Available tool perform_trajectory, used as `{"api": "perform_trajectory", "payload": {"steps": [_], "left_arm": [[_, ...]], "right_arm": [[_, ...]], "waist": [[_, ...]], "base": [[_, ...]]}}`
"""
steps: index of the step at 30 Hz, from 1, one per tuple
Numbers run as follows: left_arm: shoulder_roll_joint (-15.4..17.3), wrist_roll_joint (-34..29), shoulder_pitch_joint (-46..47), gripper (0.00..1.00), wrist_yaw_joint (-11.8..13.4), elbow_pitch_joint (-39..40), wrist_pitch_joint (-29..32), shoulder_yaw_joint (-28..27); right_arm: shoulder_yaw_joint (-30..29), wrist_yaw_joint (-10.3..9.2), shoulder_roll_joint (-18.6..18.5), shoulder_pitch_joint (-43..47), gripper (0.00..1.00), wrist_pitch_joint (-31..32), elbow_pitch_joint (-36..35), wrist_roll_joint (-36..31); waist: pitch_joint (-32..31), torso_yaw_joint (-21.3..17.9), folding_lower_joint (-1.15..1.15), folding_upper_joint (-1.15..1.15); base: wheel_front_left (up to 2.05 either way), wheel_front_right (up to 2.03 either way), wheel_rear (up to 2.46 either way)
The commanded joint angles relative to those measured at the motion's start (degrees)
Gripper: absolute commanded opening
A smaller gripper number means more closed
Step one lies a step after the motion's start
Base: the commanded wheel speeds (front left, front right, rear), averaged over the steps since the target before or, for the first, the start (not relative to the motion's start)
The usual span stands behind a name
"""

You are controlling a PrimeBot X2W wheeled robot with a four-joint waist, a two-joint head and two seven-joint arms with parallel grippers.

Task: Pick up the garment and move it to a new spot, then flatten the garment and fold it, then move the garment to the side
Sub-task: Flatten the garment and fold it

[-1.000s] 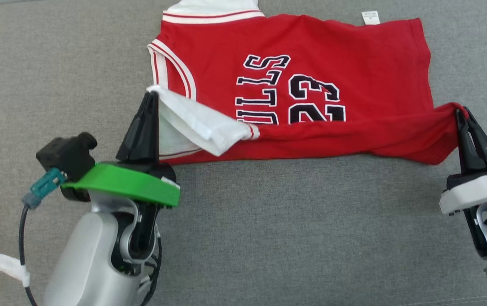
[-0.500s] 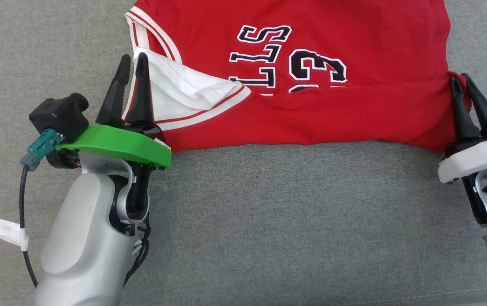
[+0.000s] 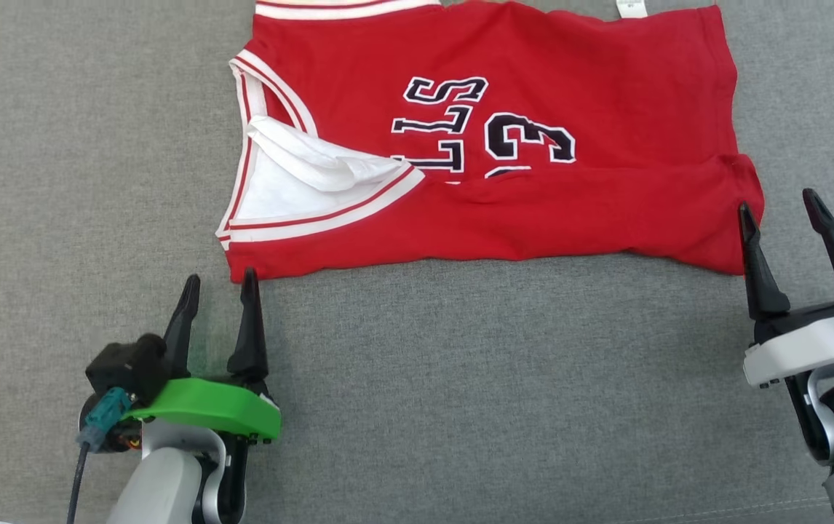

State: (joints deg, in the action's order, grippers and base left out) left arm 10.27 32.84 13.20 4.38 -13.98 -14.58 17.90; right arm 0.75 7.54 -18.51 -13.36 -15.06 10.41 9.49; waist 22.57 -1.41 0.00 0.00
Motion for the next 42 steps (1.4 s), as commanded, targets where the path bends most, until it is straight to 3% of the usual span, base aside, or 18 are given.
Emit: {"api": "perform_trajectory", "payload": {"steps": [1,7,15,16,17,18,19,20,21,36,37,39,42], "left_arm": [[0.3,-0.4,-0.3,1.00,0.0,-1.0,-0.2,0.0],[0.5,-3.3,3.5,1.00,1.2,-8.1,0.6,1.6],[0.2,-2.1,7.5,1.00,0.0,-14.7,3.6,2.6],[0.2,-2.1,7.9,0.95,-0.5,-15.1,3.4,2.6],[0.3,-2.2,8.4,0.63,-0.8,-15.4,3.0,2.5],[0.3,-2.1,8.5,0.44,-1.0,-15.8,2.9,2.5],[0.3,-2.3,8.9,0.31,-1.3,-16.1,2.6,2.8],[0.1,-2.3,9.2,0.11,-1.6,-16.3,2.3,2.9],[0.0,-2.4,9.6,0.00,-1.9,-16.7,2.2,3.1],[-0.3,-3.7,12.0,0.00,-4.1,-18.1,-0.2,3.9],[-0.3,-3.8,12.0,0.00,-4.1,-18.1,-0.1,4.0],[-0.3,-3.9,12.1,0.00,-4.1,-18.0,-0.2,4.0],[-0.4,-3.8,12.0,0.00,-4.4,-17.6,-0.3,3.9]], "right_arm": [[-0.3,-0.10,0.2,0.9,1.00,-0.2,-0.3,0.2],[1.1,-0.10,0.0,2.3,1.00,-0.2,0.2,0.7],[1.9,-0.10,-0.3,2.7,1.00,-0.2,0.6,1.9],[2.0,-0.10,-0.1,2.9,1.00,-0.2,1.0,2.2],[2.2,-0.10,0.0,3.0,1.00,-0.2,1.5,2.4],[2.3,-0.10,0.1,3.1,1.00,-0.2,2.1,2.6],[2.3,-0.10,0.1,3.4,1.00,-0.2,3.0,3.1],[2.5,-0.10,0.1,3.5,1.00,-0.2,3.7,3.4],[2.4,-0.10,0.2,3.6,1.00,-0.2,5.0,3.9],[8.3,-0.10,0.6,-4.4,1.00,0.0,19.5,15.8],[8.9,-0.10,0.3,-4.9,0.47,0.0,20.0,16.6],[9.7,-0.10,-0.4,-5.7,0.00,0.0,20.0,17.1],[10.7,-0.11,-2.0,-5.7,0.00,0.0,19.4,17.4]], "waist": [[-1.9,0.5,0.00,0.00],[-3.7,0.6,0.00,0.00],[-3.5,-0.8,0.00,0.00],[-3.4,-1.0,0.00,0.00],[-3.3,-1.1,0.00,0.00],[-3.2,-1.1,0.00,0.00],[-3.0,-1.1,0.00,0.00],[-2.9,-1.0,0.00,0.00],[-2.8,-0.9,0.00,0.00],[-1.3,1.2,0.00,0.00],[-1.2,1.3,0.00,0.00],[-1.1,1.4,0.00,0.00],[-1.2,1.6,0.00,0.00]], "base": [[0.00,0.00,0.00],[0.00,0.00,0.00],[0.00,0.00,0.00],[0.00,0.00,0.00],[0.00,0.00,0.00],[0.00,0.00,0.00],[0.00,0.00,0.00],[0.00,0.00,0.00],[0.00,0.00,0.00],[0.00,0.00,0.00],[0.00,0.00,0.00],[0.00,0.00,0.00],[0.00,0.00,0.00]]}}
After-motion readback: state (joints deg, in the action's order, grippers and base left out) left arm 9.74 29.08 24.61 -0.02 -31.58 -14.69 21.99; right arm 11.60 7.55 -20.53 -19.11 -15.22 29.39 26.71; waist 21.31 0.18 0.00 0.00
